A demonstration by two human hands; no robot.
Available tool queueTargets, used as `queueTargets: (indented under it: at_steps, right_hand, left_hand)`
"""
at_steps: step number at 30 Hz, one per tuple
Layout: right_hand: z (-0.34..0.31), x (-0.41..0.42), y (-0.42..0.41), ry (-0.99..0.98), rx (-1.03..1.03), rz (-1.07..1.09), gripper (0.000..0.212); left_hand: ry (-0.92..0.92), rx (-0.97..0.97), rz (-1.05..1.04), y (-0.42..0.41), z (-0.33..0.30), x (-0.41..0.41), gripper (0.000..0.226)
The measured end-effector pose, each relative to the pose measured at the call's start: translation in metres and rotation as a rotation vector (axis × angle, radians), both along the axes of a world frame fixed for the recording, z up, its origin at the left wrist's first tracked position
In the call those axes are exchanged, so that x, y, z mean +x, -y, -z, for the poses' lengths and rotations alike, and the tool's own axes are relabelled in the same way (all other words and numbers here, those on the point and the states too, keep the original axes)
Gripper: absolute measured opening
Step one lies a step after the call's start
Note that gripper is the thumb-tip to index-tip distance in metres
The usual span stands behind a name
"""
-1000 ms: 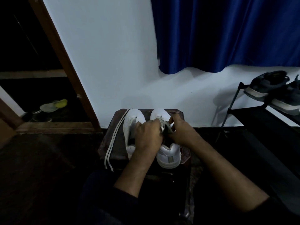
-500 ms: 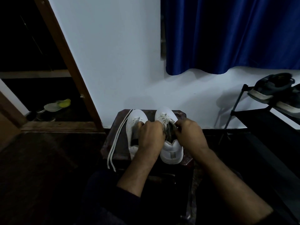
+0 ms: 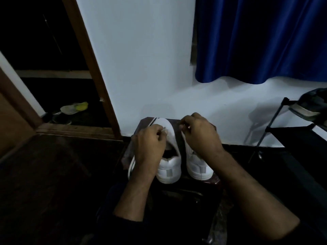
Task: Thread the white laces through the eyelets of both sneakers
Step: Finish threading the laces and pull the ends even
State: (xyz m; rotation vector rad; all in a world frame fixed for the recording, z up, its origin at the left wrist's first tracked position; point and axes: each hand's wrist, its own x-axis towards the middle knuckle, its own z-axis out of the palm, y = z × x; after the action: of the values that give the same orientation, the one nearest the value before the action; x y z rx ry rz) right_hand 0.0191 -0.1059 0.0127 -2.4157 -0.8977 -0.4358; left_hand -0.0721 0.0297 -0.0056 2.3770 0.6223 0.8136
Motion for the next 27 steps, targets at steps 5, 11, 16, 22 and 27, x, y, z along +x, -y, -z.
queueTargets:
  at_steps: [5,11,16,22,27]
  right_hand:
    - [0.007,-0.007,-0.068,-0.082,-0.094,-0.22,0.019]
    - [0.03,-0.005,-0.123,-0.045,-0.305,-0.293,0.02]
    - [0.044,0.008,-0.143,-0.157,-0.413,-0.227,0.022]
    - [0.051,0.015,-0.136,-0.138,-0.577,-0.184,0.038]
    - [0.054,0.015,-0.132,-0.132,-0.58,-0.179,0.041]
  left_hand:
    - [-0.038,-0.095,-0.135,-0.039,0.011,-0.021,0.018]
    - [-0.151,-0.137,-0.199,-0.076,0.038,-0.037,0.024]
    - [-0.287,-0.201,-0.145,-0.094,0.057,-0.023,0.019]
    - [-0.475,-0.097,-0.146,-0.097,0.068,0.015,0.029]
    - [-0.526,-0.043,-0.145,-0.09,0.067,0.027,0.022]
